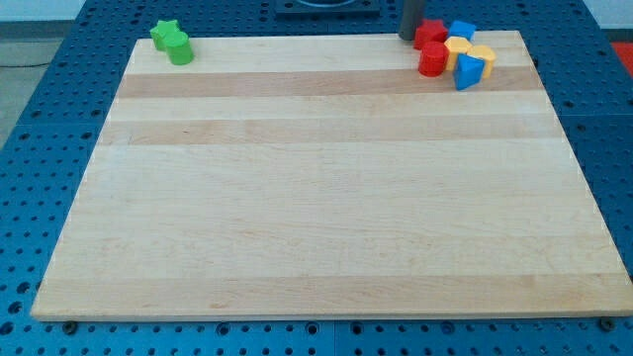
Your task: Place your arm at the right of the green star
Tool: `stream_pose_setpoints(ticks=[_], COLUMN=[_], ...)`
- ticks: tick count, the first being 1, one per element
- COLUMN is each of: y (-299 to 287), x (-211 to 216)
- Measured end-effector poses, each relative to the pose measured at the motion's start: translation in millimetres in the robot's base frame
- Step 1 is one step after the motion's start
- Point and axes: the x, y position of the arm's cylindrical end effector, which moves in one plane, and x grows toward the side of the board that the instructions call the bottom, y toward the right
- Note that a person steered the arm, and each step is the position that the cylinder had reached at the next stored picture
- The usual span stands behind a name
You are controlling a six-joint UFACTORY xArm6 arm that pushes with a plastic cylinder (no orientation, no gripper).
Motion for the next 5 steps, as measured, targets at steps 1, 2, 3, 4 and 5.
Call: stream_pose_setpoints(ticks=[1,2,3,4,5], y=[1.2,1.2,-2.3,-27.5,-53.0], x=[0.0,0.0,-0.2,0.1,0.0])
